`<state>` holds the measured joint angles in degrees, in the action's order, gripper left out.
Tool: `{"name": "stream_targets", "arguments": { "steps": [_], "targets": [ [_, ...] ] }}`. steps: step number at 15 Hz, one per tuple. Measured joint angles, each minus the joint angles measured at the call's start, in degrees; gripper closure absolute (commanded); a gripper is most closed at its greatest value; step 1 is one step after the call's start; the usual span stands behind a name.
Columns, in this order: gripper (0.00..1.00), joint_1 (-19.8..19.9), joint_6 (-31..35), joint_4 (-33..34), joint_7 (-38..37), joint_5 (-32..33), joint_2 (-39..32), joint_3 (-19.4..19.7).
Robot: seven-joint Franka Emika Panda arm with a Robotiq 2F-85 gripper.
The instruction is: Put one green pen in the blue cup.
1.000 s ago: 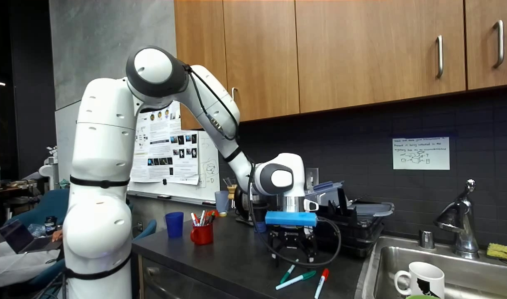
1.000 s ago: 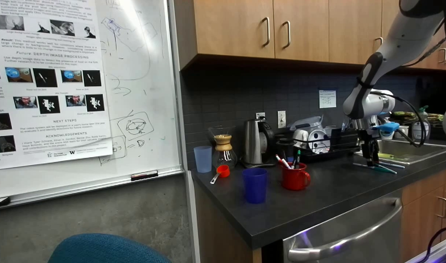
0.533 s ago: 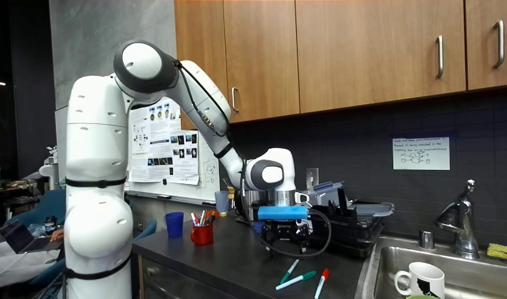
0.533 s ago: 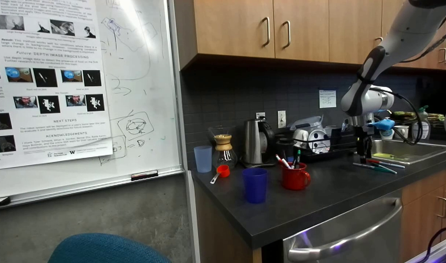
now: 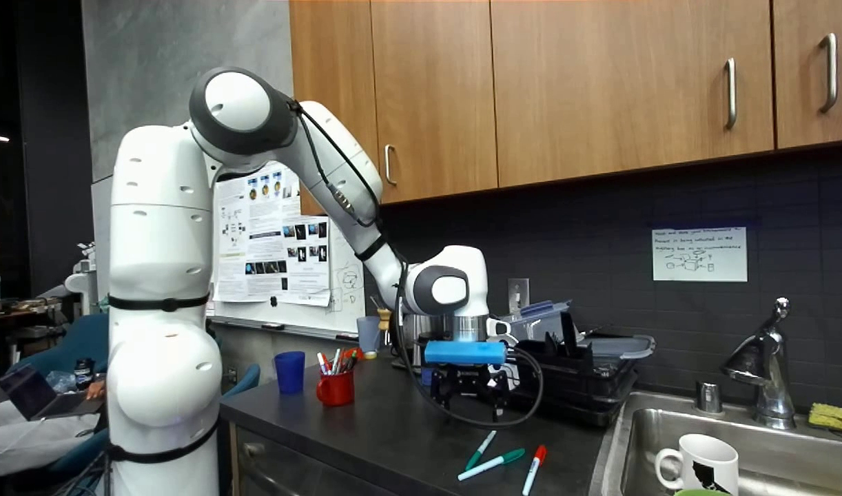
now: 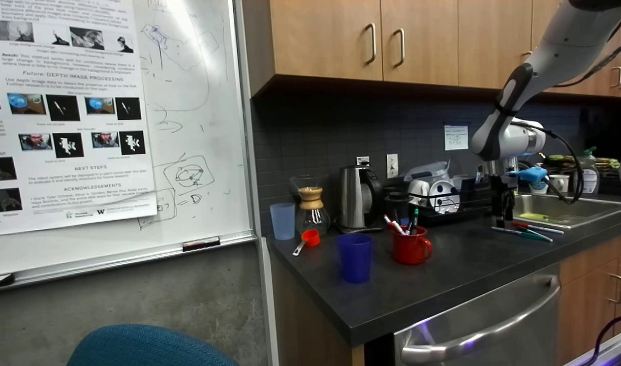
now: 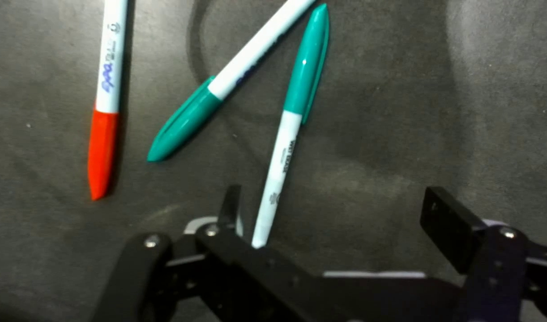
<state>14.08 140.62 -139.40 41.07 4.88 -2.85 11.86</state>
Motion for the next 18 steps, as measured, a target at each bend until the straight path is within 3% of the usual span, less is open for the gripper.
{"name": "stream_targets", "arguments": {
  "steps": [16, 17, 18],
  "targets": [
    [0.0, -0.2, 0.7, 0.2, -2.9, 3.1, -3.9, -0.1],
    [0.25, -0.2, 0.8, 0.3, -2.9, 3.1, -4.2, -0.1],
    [0.27, -0.2, 0.8, 0.4, -3.0, 3.1, -4.4, -0.1]
  ]
}}
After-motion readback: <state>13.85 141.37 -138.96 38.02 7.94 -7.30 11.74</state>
